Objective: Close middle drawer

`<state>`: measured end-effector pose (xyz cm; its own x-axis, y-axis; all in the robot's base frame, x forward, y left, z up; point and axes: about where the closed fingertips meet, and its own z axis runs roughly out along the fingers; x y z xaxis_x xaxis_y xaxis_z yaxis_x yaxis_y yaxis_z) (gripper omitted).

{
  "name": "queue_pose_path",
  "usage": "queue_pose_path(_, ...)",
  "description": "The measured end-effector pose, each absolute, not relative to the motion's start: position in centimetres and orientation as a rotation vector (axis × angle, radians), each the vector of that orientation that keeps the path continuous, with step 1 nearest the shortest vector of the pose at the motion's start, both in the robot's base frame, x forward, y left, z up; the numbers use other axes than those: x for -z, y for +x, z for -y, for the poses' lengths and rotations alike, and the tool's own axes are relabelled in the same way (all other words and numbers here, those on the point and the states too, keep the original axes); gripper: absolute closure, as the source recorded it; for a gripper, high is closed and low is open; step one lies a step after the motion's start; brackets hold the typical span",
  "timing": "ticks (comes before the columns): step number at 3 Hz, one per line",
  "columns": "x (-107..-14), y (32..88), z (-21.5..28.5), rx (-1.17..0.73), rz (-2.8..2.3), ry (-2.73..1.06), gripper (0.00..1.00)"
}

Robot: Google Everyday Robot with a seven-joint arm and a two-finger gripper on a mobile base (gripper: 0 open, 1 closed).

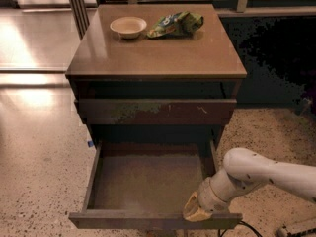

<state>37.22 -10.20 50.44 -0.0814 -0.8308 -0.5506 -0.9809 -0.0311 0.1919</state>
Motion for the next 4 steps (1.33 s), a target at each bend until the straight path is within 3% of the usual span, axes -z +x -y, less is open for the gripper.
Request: queue_pose_path(4,-45.4,32.2,9.3,-0.881,-1.866,-2.025,1.0)
